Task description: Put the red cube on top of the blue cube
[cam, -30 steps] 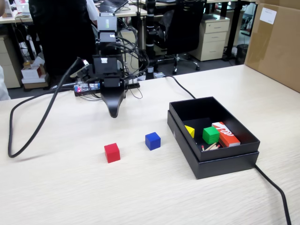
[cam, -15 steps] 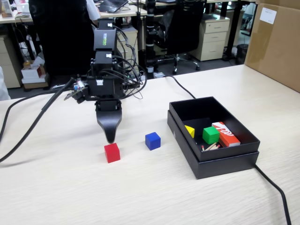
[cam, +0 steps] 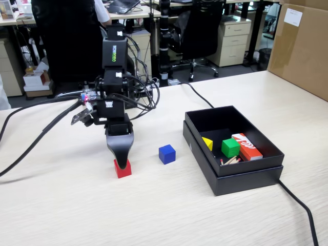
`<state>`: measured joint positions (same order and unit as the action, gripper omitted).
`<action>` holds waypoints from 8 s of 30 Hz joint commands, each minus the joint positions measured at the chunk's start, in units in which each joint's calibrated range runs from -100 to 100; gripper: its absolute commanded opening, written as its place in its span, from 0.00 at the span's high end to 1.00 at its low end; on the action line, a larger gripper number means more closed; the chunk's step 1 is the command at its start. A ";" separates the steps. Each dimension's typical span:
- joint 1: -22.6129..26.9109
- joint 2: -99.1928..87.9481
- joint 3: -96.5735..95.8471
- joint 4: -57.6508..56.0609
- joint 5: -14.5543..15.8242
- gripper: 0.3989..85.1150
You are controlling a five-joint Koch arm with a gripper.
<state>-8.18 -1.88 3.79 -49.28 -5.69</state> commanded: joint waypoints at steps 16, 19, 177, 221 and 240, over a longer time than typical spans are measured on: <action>-0.63 4.34 7.18 -0.44 -0.78 0.45; -0.54 5.03 7.18 -0.44 -0.93 0.45; 11.14 -8.74 4.55 -0.87 8.45 0.46; 6.94 -83.78 -64.53 28.94 6.64 0.42; 10.06 -85.50 -93.82 63.58 6.35 0.44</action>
<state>1.93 -86.15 -89.78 7.94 0.76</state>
